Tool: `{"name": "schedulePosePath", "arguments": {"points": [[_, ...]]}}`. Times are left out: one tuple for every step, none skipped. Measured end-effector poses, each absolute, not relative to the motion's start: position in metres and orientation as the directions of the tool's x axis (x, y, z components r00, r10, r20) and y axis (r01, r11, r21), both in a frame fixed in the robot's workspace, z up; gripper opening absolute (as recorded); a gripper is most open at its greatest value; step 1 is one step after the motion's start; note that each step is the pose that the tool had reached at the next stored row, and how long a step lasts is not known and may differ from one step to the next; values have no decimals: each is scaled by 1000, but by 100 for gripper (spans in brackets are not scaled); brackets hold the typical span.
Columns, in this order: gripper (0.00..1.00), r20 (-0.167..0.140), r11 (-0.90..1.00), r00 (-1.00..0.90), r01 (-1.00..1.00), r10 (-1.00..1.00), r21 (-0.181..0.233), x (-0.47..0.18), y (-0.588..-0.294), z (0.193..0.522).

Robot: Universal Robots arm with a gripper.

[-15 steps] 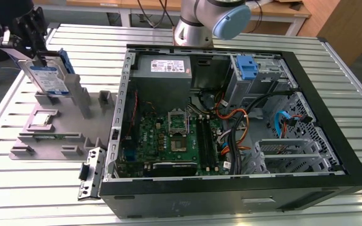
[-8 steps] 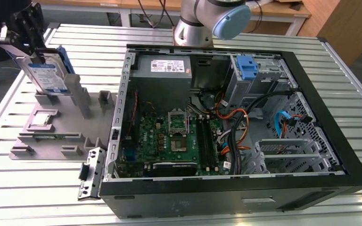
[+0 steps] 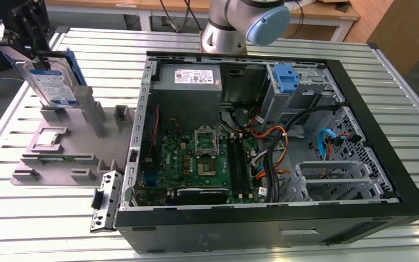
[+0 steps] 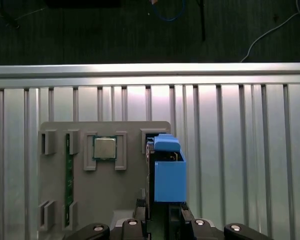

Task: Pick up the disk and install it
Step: 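Pick up the disk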

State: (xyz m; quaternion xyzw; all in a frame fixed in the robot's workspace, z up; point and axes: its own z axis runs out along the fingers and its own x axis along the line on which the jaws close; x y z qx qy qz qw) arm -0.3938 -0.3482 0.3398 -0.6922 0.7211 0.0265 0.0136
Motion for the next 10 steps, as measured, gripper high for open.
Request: {"name": "schedulePosePath", "arguments": {"points": [[35,-56,40,-41,-999,-998,20,-394,-348,341],[35,-57,40,-41,-999,-998,19,-394,-348,341],[35,-57,40,-41,-999,-998,19,-394,-348,341],[35,-57,40,-41,-999,-998,19,-394,-348,341],[35,-57,40,-41,-999,-998,19,-394,-348,341],[35,-56,40,-41,-999,-998,19,-394,-348,342],[35,-56,40,-41,-999,-998,19,-394,-348,342],[35,-56,40,-41,-999,-998,19,-394,-348,342],[35,-56,40,-41,-999,-998,19,-394,-348,342],[35,-56,40,-41,-999,-998,19,-394,-348,342]]}}
